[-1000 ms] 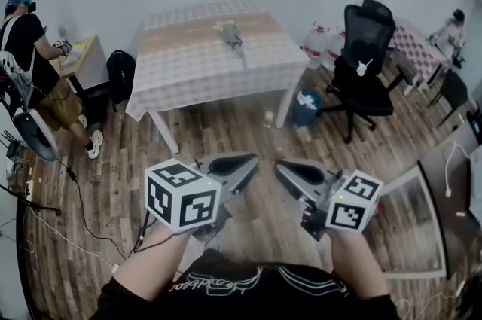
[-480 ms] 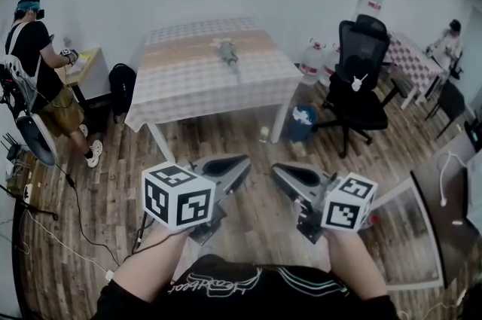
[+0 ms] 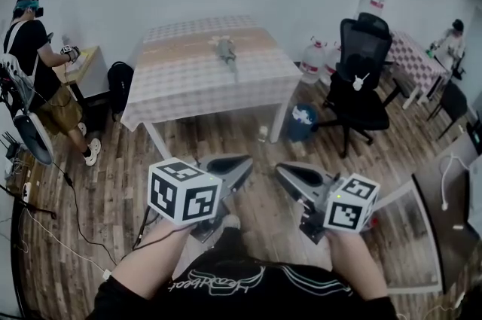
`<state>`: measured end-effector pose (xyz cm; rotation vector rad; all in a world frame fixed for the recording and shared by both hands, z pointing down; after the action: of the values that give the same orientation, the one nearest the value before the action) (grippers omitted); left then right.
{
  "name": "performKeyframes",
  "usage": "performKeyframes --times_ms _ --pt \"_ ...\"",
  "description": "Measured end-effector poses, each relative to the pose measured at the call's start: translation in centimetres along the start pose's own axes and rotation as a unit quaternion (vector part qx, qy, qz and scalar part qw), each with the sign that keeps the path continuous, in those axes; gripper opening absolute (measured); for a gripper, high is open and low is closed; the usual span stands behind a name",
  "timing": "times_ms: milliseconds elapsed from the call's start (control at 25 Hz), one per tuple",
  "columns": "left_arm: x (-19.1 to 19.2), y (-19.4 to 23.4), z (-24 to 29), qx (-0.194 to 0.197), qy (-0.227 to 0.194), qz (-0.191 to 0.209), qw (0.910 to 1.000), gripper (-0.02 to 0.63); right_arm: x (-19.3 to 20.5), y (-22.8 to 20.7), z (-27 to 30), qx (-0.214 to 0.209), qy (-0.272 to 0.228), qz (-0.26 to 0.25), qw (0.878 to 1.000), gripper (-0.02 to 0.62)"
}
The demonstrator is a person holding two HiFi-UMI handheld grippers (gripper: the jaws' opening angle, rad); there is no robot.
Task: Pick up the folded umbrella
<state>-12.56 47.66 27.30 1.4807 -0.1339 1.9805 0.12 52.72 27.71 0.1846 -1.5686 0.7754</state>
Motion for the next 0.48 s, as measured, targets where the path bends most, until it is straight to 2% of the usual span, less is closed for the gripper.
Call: performKeyframes --times_ms 240,480 --pt "-1.0 4.7 4.2 0.016 0.006 -0.020 0.9997 -0.005 -0.2 -5.7 2.2 0.019 0.010 0.019 1.000 0.012" --pt "-3.2 11.9 10.3 0.021 0.017 -0.033 0.9991 -0.005 -1.2 -14.8 6.1 0.032 0.015 0.053 0.998 0.012"
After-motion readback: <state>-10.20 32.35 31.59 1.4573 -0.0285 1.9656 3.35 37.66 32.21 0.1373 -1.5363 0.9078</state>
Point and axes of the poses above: the fingertips, and each gripper's own axes: z forward along the fingers, y to its left, x out of its underside, the point moved 5 cm from there along -z, backward along the fingers, and after that the axes turned 10 degrees about -x, right-handed, at the moved point
